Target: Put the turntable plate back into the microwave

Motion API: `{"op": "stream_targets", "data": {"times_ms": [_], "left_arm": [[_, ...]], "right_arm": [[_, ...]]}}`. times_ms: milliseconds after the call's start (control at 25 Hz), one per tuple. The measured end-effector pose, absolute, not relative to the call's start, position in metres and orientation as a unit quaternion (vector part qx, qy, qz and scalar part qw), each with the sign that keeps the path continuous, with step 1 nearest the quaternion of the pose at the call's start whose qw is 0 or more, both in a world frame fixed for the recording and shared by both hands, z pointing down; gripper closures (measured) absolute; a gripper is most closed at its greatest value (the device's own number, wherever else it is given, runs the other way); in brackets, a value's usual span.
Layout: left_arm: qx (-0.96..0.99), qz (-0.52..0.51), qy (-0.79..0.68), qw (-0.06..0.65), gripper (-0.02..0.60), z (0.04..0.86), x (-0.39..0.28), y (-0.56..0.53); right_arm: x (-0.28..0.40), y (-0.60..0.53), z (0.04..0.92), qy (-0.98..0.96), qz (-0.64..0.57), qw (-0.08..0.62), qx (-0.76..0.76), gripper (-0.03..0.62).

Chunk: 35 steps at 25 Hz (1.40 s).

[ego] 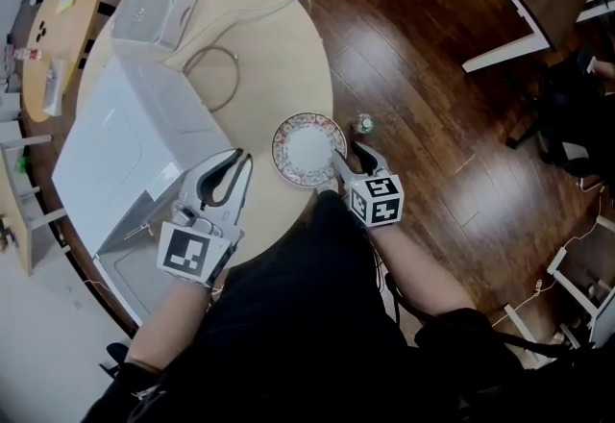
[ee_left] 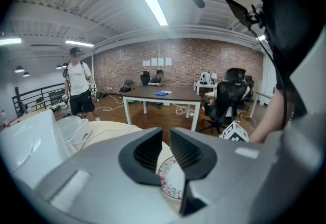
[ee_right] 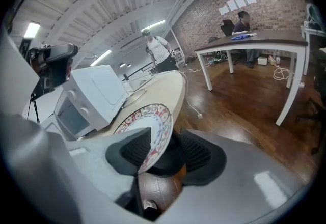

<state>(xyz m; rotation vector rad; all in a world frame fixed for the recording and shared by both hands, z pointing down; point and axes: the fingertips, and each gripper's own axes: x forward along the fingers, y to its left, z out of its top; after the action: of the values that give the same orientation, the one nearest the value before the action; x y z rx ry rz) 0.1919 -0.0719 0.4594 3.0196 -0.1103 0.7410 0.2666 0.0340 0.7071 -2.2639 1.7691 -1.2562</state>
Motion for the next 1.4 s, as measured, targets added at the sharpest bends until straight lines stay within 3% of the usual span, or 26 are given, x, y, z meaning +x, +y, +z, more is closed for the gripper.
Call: {"op": "stream_targets", "data": {"times_ms": [760, 840, 920, 1400], "left_arm": [[0.971, 0.234, -0.034, 0.035, 0.529, 0.453, 0.191, -0.065], [0.971, 0.235, -0.039, 0.038, 0.529, 0.455, 0.189, -0.066], [0.971, 0.232, -0.045, 0.038, 0.529, 0.455, 0.187, -0.069], [0.98, 0.189, -0.057, 0.008, 0.531, 0.45, 0.163, -0.08]], "right_arm": [[0.255, 0.023, 0.728, 0.561, -0.453, 0.054, -0.69, 0.413], [0.254, 0.023, 0.727, 0.564, -0.454, 0.061, -0.687, 0.421], [0.253, 0.022, 0.726, 0.57, -0.451, 0.059, -0.684, 0.47], [0.254, 0.037, 0.737, 0.53, -0.491, 0.083, -0.687, 0.513]]}}
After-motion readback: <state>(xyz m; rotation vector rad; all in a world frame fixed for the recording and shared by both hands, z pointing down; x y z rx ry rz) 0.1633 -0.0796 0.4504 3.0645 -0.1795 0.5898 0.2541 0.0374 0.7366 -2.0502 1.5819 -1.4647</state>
